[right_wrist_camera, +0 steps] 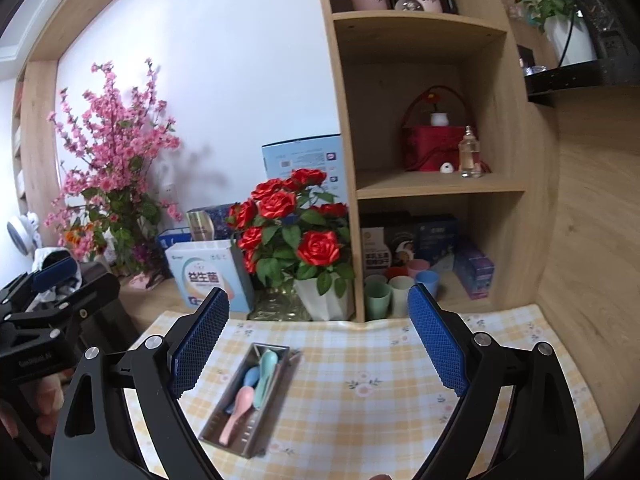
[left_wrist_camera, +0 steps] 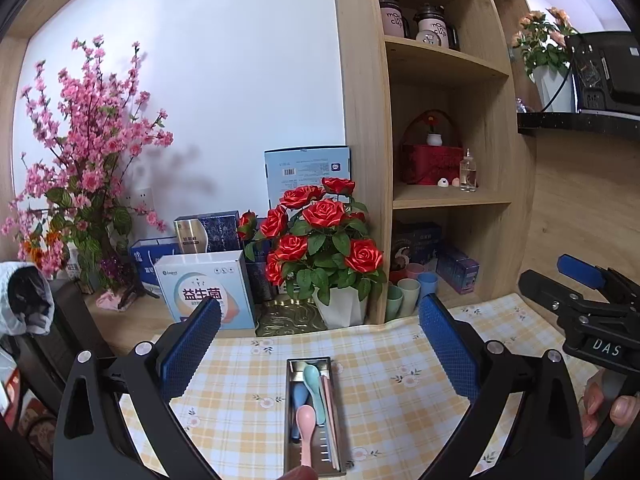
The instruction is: Organize utensils
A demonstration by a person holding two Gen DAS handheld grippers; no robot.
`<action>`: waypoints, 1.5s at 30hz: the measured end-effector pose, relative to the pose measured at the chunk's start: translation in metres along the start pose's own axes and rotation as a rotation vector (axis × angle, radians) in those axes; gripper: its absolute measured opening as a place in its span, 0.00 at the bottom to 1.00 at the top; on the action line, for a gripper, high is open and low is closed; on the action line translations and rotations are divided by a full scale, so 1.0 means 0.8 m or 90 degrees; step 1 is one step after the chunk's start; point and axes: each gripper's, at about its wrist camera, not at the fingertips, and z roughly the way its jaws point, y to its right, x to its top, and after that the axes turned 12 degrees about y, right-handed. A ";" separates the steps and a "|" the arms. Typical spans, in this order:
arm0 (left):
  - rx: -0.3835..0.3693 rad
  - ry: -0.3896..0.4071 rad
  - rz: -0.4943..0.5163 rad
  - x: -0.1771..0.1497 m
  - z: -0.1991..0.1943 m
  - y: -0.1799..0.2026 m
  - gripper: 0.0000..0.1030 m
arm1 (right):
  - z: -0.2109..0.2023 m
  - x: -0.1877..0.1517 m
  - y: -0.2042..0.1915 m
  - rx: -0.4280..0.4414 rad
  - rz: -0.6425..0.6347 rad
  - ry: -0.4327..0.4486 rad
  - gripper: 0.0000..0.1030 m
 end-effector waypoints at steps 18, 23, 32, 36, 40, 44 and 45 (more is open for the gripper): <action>-0.003 -0.010 -0.001 -0.001 -0.001 0.003 0.94 | -0.009 0.005 0.002 -0.017 -0.015 0.010 0.85; -0.003 -0.018 -0.011 -0.005 -0.002 0.001 0.94 | -0.009 0.004 0.000 -0.014 -0.017 0.007 0.85; -0.005 -0.031 -0.028 -0.011 -0.003 -0.009 0.94 | -0.006 0.002 -0.003 -0.016 -0.021 0.002 0.85; -0.004 -0.033 -0.033 -0.013 -0.004 -0.013 0.94 | -0.006 0.000 -0.005 -0.017 -0.024 0.000 0.85; -0.002 -0.034 -0.036 -0.015 -0.004 -0.017 0.94 | -0.005 0.000 -0.006 -0.018 -0.025 -0.001 0.85; 0.005 -0.035 -0.030 -0.016 -0.005 -0.018 0.94 | -0.004 -0.001 -0.007 -0.019 -0.025 -0.003 0.85; 0.006 -0.035 -0.029 -0.016 -0.005 -0.019 0.94 | -0.004 -0.001 -0.007 -0.019 -0.025 -0.004 0.85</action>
